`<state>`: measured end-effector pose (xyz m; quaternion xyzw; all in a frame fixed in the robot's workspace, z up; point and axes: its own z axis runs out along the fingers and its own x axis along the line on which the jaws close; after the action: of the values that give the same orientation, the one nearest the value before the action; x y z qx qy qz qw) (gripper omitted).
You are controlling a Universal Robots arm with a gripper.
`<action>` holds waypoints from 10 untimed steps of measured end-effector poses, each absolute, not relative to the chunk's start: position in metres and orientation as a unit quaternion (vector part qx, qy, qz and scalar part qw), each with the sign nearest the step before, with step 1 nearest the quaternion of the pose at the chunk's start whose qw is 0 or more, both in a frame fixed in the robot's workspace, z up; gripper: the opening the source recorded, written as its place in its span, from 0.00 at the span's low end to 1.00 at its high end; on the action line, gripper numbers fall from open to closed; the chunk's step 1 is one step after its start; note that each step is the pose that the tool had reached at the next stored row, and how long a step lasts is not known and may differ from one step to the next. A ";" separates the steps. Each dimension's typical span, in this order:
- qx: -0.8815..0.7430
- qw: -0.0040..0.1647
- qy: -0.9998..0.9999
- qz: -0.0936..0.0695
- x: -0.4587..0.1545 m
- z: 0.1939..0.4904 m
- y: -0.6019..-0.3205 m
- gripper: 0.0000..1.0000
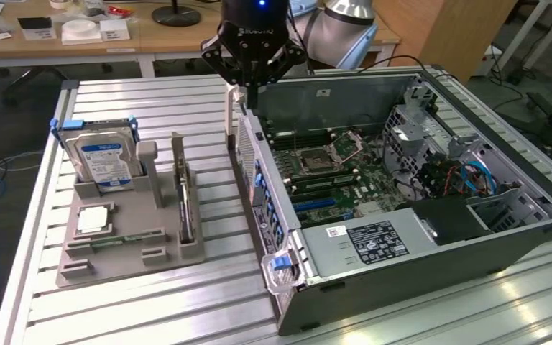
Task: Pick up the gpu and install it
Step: 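Reach for the gpu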
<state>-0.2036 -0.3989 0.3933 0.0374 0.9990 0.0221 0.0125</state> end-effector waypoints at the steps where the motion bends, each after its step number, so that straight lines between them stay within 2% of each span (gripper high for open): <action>1: 0.037 0.012 0.999 0.022 -0.205 0.393 -0.399 0.11; 10: 0.037 0.012 0.999 0.022 -0.218 0.393 -0.399 0.11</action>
<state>-0.2179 -0.3988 0.3933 0.0374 0.9990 0.0221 0.0125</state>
